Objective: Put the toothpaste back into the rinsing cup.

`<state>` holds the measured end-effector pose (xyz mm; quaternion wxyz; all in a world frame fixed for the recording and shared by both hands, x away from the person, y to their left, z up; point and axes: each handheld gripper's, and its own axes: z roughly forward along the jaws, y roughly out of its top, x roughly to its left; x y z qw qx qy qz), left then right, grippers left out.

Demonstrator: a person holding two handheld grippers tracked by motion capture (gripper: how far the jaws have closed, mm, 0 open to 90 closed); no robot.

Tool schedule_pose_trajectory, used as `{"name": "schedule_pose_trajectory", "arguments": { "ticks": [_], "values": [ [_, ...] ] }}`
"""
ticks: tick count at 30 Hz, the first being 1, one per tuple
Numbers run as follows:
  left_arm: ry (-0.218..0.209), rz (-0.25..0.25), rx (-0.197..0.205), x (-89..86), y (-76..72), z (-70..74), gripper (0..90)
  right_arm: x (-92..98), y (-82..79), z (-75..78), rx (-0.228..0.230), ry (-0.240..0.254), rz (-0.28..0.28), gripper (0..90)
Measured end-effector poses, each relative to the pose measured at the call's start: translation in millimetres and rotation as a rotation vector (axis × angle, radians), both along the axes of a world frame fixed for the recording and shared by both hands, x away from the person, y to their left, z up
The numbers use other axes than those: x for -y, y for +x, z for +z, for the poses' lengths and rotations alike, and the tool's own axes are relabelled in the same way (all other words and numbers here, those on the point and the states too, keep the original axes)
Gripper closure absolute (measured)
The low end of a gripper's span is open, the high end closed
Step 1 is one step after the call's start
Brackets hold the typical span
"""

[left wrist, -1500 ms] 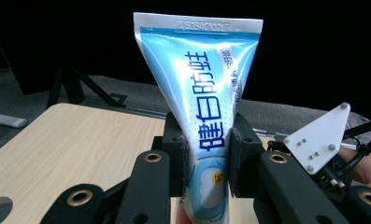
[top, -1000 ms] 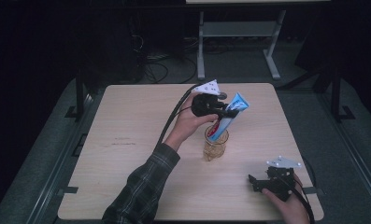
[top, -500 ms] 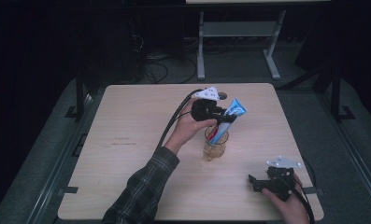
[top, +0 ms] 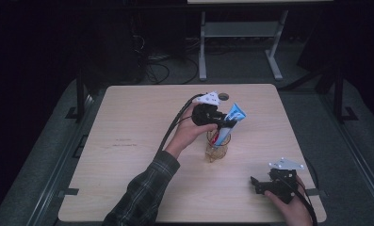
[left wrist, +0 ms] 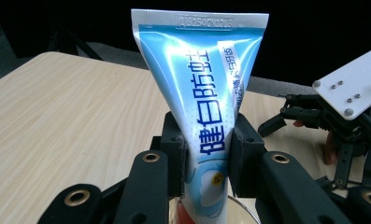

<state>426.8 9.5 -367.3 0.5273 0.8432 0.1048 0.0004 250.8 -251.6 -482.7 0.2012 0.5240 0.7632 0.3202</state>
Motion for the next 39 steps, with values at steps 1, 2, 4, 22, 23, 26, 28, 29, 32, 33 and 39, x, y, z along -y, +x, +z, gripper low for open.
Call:
{"name": "schedule_pose_trajectory", "arguments": {
  "ticks": [1, 2, 4, 22, 23, 26, 28, 29, 32, 33, 39],
  "values": [
    [0.000, 0.001, 0.000, -0.5, -0.3, -0.5, 71.0, 0.1, -0.2, 0.0, 0.000, 0.000, 0.000, 0.8],
    [0.000, 0.003, -0.002, -1.2, -0.6, -1.2, 70.9, 0.1, -0.2, 0.0, -0.001, 0.000, 0.000, 0.7],
    [0.000, 0.005, -0.005, -2.5, -1.0, -2.4, 70.9, 0.0, -0.2, 0.0, 0.000, 0.001, -0.001, 0.7],
    [-0.006, 0.047, 0.001, -10.9, -0.2, -5.7, 54.2, 0.0, -0.9, -0.2, 0.002, -0.001, -0.003, 0.8],
    [-0.002, 0.053, 0.003, -12.3, -0.2, -5.1, 51.0, 0.0, -0.9, -0.2, 0.002, -0.002, -0.003, 0.8],
    [-0.003, 0.062, 0.004, -16.7, -2.0, -3.3, 39.2, 0.0, -1.0, -0.1, 0.001, -0.002, -0.003, 0.8],
    [-0.007, 0.067, -0.004, -21.0, -3.5, -1.5, 37.8, 0.0, -0.9, -0.1, 0.002, -0.002, -0.003, 0.8],
    [-0.008, 0.071, -0.002, -24.5, -4.3, -0.2, 36.8, 0.0, -1.0, -0.1, 0.001, -0.002, -0.003, 0.7],
    [-0.005, 0.085, 0.005, -33.3, -6.9, 3.1, 34.6, 0.0, -1.0, -0.1, 0.002, -0.002, -0.003, 0.7],
    [-0.005, 0.092, 0.005, -35.3, -8.2, 3.7, 33.7, 0.0, -0.9, -0.1, 0.001, -0.001, -0.002, 0.7],
    [0.026, 0.131, 0.005, -55.2, -17.4, 5.9, 32.3, 0.1, -0.9, -0.2, 0.002, -0.003, -0.003, 0.7]
  ]
}}
